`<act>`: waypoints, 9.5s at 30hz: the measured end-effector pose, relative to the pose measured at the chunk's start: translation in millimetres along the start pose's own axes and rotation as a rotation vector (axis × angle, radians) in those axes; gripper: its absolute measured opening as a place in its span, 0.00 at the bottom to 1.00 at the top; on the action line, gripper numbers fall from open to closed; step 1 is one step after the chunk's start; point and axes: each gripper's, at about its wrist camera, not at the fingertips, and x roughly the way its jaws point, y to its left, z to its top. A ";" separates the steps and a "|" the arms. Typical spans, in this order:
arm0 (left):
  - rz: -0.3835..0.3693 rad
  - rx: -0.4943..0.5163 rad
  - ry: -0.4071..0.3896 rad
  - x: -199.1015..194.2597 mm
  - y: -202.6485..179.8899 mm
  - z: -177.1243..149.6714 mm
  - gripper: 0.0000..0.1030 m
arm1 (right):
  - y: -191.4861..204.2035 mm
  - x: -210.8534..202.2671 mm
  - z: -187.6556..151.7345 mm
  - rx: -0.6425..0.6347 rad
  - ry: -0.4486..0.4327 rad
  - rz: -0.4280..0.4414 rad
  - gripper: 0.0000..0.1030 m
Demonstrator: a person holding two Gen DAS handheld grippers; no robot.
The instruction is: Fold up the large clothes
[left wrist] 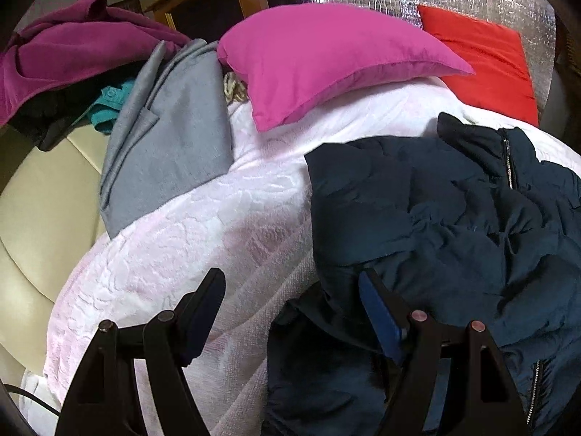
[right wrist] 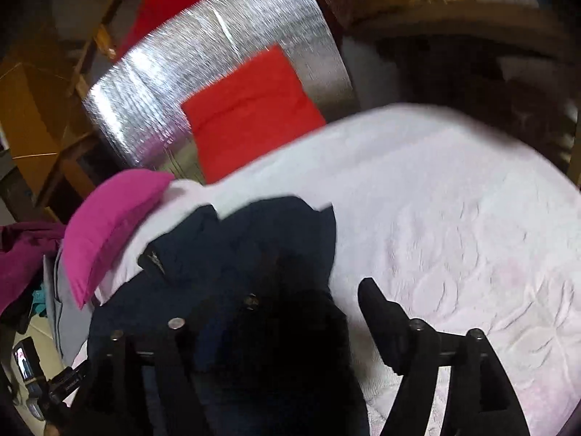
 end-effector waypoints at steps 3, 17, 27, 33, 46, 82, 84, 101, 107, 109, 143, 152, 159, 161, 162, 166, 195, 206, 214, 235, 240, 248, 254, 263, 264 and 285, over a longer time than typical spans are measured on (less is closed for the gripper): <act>0.013 -0.004 -0.039 -10.3 0.2 2.3 0.74 | 18.0 3.8 -3.2 -0.050 0.023 0.048 0.77; -0.080 0.101 -0.263 -64.6 -33.9 1.2 0.74 | 37.1 40.7 -34.6 -0.062 0.228 0.162 0.61; -0.095 0.139 -0.248 -59.7 -54.1 -5.0 0.74 | 15.8 69.7 -45.7 0.025 0.336 0.152 0.47; -0.084 0.158 -0.222 -50.2 -61.6 -8.8 0.74 | 19.3 68.1 -43.6 0.010 0.342 0.148 0.47; -0.094 0.190 -0.064 -12.8 -77.5 -16.4 0.74 | 41.2 64.4 -50.7 -0.100 0.371 0.179 0.47; -0.565 -0.200 0.318 -22.7 -46.6 -26.3 0.76 | -2.8 65.5 -72.0 0.406 0.591 0.372 0.73; -0.580 -0.256 0.338 -14.5 -42.9 -26.0 0.76 | -2.9 72.3 -75.6 0.451 0.545 0.371 0.73; -0.564 -0.323 0.266 10.9 -28.9 -14.6 0.53 | 27.5 68.1 -63.0 0.277 0.335 0.283 0.26; -0.518 -0.241 0.264 5.3 -35.4 -18.4 0.53 | 22.9 78.2 -67.9 0.293 0.424 0.276 0.29; -0.508 -0.226 0.263 3.2 -37.3 -19.6 0.53 | 23.4 71.8 -67.0 0.276 0.420 0.277 0.35; -0.168 -0.011 0.164 -114.0 18.4 -166.4 0.60 | -44.3 -96.7 -137.3 0.289 0.344 0.290 0.61; -0.136 -0.012 0.170 -128.6 38.3 -204.8 0.60 | -82.1 -138.5 -151.9 0.358 0.273 0.258 0.61; -0.128 -0.146 0.179 -130.4 81.6 -212.4 0.60 | -117.9 -148.4 -154.6 0.436 0.260 0.217 0.63; -0.138 -0.181 0.204 -126.9 93.7 -214.8 0.60 | -122.1 -144.1 -156.7 0.436 0.282 0.212 0.63; -0.148 -0.190 0.217 -125.7 98.4 -216.6 0.60 | -123.8 -141.3 -158.2 0.440 0.296 0.215 0.63; -0.240 -0.218 0.304 -117.7 106.4 -227.4 0.60 | -130.0 -125.8 -168.2 0.460 0.378 0.232 0.63; -0.458 -0.145 0.418 -127.2 101.4 -262.4 0.45 | -81.3 -111.1 -204.1 0.171 0.583 0.347 0.45; -0.499 -0.115 0.421 -124.5 84.4 -257.6 0.49 | -83.0 -111.2 -209.5 0.210 0.561 0.360 0.50; -0.539 -0.122 0.347 -135.0 82.4 -254.4 0.19 | -66.4 -125.2 -212.9 0.057 0.483 0.310 0.19; -0.575 -0.068 0.199 -196.4 95.2 -265.2 0.15 | -64.0 -198.8 -228.4 -0.072 0.447 0.338 0.15; -0.565 -0.021 0.197 -209.5 94.4 -275.5 0.15 | -62.1 -234.0 -235.4 -0.133 0.448 0.383 0.14; -0.631 -0.036 0.159 -220.9 100.5 -240.2 0.15 | -59.7 -262.3 -214.5 -0.106 0.394 0.486 0.14; -0.697 -0.076 0.089 -214.7 103.2 -178.1 0.15 | -44.7 -265.7 -169.6 -0.092 0.264 0.516 0.14; -0.673 -0.174 0.011 -181.7 97.9 -105.6 0.15 | -29.7 -215.0 -102.7 0.015 0.101 0.505 0.14; -0.666 -0.183 0.005 -176.4 94.5 -101.4 0.15 | -29.0 -205.1 -97.9 0.028 0.091 0.500 0.14; -0.525 -0.511 0.069 -11.0 53.1 -31.4 0.15 | -12.1 -29.4 -35.9 0.191 0.092 0.382 0.14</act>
